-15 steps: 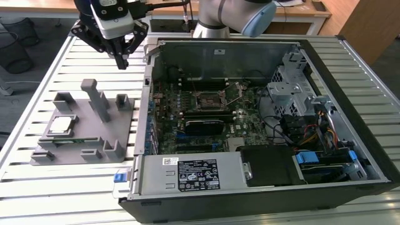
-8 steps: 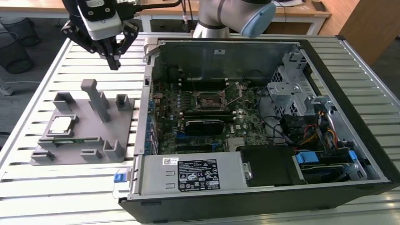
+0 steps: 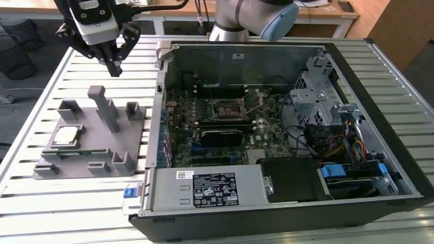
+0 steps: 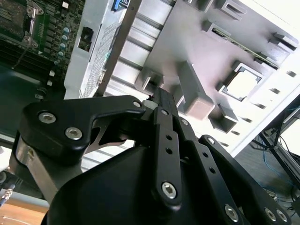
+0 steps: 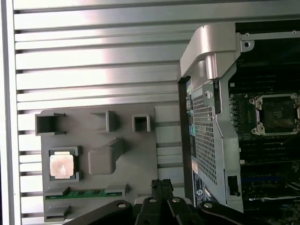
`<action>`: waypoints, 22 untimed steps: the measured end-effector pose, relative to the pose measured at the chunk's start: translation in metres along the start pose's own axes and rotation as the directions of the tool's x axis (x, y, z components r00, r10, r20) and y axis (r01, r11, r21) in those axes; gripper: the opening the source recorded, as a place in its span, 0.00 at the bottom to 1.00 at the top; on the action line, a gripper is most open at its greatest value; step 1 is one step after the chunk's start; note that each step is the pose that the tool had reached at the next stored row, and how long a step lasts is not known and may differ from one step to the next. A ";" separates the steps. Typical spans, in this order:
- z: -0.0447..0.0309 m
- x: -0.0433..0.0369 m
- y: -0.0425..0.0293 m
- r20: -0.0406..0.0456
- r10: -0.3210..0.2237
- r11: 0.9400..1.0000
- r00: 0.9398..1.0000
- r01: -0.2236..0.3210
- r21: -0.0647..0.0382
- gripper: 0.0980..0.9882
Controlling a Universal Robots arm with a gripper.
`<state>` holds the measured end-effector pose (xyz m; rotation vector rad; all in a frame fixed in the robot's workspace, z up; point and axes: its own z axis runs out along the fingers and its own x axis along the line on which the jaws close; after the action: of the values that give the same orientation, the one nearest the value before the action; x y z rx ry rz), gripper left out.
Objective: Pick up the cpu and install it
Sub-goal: 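Reach for the cpu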
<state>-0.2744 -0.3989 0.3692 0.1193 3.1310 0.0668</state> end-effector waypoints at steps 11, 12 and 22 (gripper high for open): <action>0.0026 0.0142 -0.0012 -0.005 0.000 1.000 1.000 0.000 0.000 0.01; 0.0029 0.0154 -0.0013 -0.005 0.000 1.000 1.000 0.000 0.000 0.01; 0.0052 0.0285 -0.0024 -0.009 0.000 1.000 1.000 0.000 0.001 0.01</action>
<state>-0.3030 -0.3989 0.3638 0.1199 3.1402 0.0664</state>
